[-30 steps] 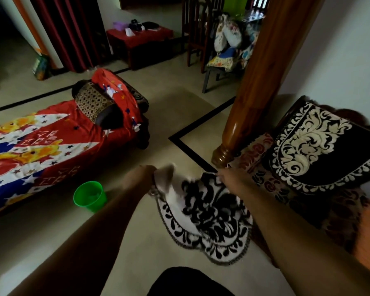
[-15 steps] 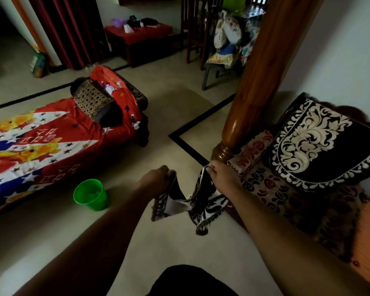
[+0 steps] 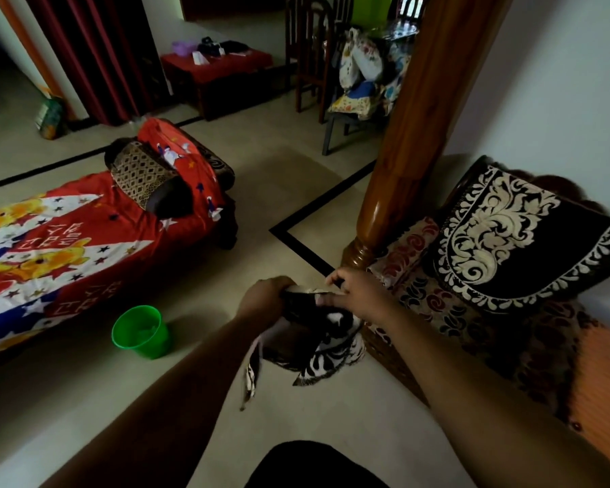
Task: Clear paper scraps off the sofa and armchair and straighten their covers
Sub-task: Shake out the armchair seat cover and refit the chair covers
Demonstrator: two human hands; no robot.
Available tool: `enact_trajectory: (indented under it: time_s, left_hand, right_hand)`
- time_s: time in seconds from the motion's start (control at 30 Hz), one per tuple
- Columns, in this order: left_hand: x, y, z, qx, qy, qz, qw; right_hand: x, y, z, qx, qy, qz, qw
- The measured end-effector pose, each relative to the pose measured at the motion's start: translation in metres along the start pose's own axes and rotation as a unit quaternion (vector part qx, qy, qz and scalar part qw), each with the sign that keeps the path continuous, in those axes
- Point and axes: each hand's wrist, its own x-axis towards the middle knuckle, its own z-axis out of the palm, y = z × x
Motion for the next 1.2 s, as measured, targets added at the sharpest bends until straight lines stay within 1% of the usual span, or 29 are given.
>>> enact_trajectory:
  time_s: [0.03,0.07,0.1,0.13,0.17,0.2,0.23,0.27,0.3,0.33,0.37,0.4,0.43,0.47,0.5,0.53,0.57,0.6,0.67,0.7,0.73,0.8,0.83,0.93,1.0,1.03,1.1,1.13,1.2]
  left_hand:
    - [0.002,-0.006,-0.005,-0.035,0.024,-0.005,0.999]
    - [0.004,-0.009,-0.01,-0.058,0.038,-0.014,0.997]
    - [0.007,-0.012,-0.014,-0.053,0.04,-0.022,0.998]
    - [0.008,-0.013,-0.018,-0.023,0.03,-0.016,0.999]
    - [0.008,-0.014,-0.021,0.039,0.016,0.003,0.999]
    - [0.007,-0.015,-0.024,0.11,0.003,0.028,0.994]
    - [0.004,-0.013,-0.027,0.168,0.011,0.052,0.984]
    - [0.002,-0.012,-0.029,0.196,0.033,0.069,0.978]
    - [0.0,-0.013,-0.029,0.194,0.059,0.079,0.976]
    - [0.001,-0.017,-0.026,0.195,0.064,0.078,0.976]
    - [0.001,-0.022,-0.021,0.214,0.026,0.066,0.974]
    - [0.001,-0.024,-0.017,0.259,-0.045,0.048,0.964]
    - [0.0,-0.027,-0.012,0.301,-0.114,0.041,0.946]
    - [-0.003,-0.026,-0.012,0.305,-0.14,0.034,0.941]
    - [-0.003,-0.025,-0.013,0.293,-0.107,0.037,0.95]
    - [-0.002,-0.024,-0.016,0.26,-0.039,0.031,0.964]
    - [0.0,-0.027,-0.016,0.247,0.011,0.027,0.969]
    - [-0.001,-0.028,-0.018,0.247,0.001,0.021,0.969]
    - [-0.004,-0.031,-0.016,0.288,-0.123,0.012,0.95]
    - [-0.003,-0.034,-0.01,0.279,-0.162,0.0,0.947]
    - [-0.002,-0.033,-0.007,0.25,-0.171,0.0,0.953]
    - [0.001,-0.026,-0.005,0.18,-0.144,0.007,0.973]
    - [0.002,-0.02,-0.004,0.141,-0.134,0.019,0.981]
    - [0.003,-0.001,-0.001,0.042,-0.113,0.018,0.993]
    - [0.005,0.013,0.003,-0.051,-0.091,-0.008,0.994]
    - [0.005,0.019,0.006,-0.102,-0.086,-0.016,0.991]
    - [0.005,0.035,0.01,-0.161,-0.075,-0.004,0.984]
    - [0.005,0.043,0.01,-0.173,-0.071,0.011,0.982]
    - [0.007,0.057,0.01,-0.178,-0.06,0.045,0.981]
  right_hand:
    - [-0.003,0.006,-0.003,-0.095,-0.046,-0.002,0.994]
    - [-0.004,0.013,-0.006,-0.192,-0.092,-0.003,0.977]
    - [-0.006,0.019,-0.008,-0.269,-0.12,0.007,0.955]
    - [-0.008,0.025,-0.011,-0.315,-0.117,0.017,0.942]
    - [-0.01,0.029,-0.014,-0.319,-0.072,0.03,0.944]
    - [-0.012,0.033,-0.017,-0.308,0.003,0.042,0.95]
    - [-0.013,0.038,-0.019,-0.287,0.108,0.043,0.951]
    - [-0.013,0.04,-0.021,-0.287,0.187,0.03,0.939]
    - [-0.012,0.043,-0.02,-0.291,0.214,0.024,0.932]
    - [-0.01,0.046,-0.017,-0.293,0.187,0.04,0.937]
    - [-0.012,0.047,-0.013,-0.293,0.114,0.059,0.947]
    - [-0.016,0.046,-0.008,-0.309,0.011,0.085,0.947]
    - [-0.019,0.048,-0.003,-0.331,-0.041,0.086,0.939]
    - [-0.021,0.046,-0.003,-0.346,-0.019,0.085,0.934]
    - [-0.019,0.046,-0.003,-0.352,0.061,0.061,0.932]
    - [-0.017,0.044,-0.005,-0.337,0.131,0.047,0.931]
    - [-0.013,0.048,-0.006,-0.318,0.145,0.047,0.936]
    - [-0.011,0.046,-0.009,-0.294,0.097,0.067,0.948]
    - [-0.009,0.048,-0.007,-0.259,-0.058,0.101,0.959]
    - [-0.009,0.05,-0.003,-0.261,-0.057,0.094,0.959]
    - [-0.007,0.051,-0.001,-0.274,-0.003,0.085,0.958]
    - [-0.005,0.046,-0.003,-0.313,0.146,0.027,0.938]
    - [-0.005,0.043,-0.004,-0.309,0.186,0.019,0.933]
    - [-0.01,0.04,-0.002,-0.252,0.253,0.058,0.932]
    - [-0.015,0.036,0.005,-0.223,0.294,0.038,0.929]
    - [-0.02,0.031,0.012,-0.171,0.281,0.018,0.944]
    - [-0.027,0.023,0.025,-0.03,0.159,0.009,0.987]
    - [-0.031,0.021,0.032,0.01,0.096,0.015,0.995]
    - [-0.037,0.024,0.046,0.025,0.055,0.013,0.998]
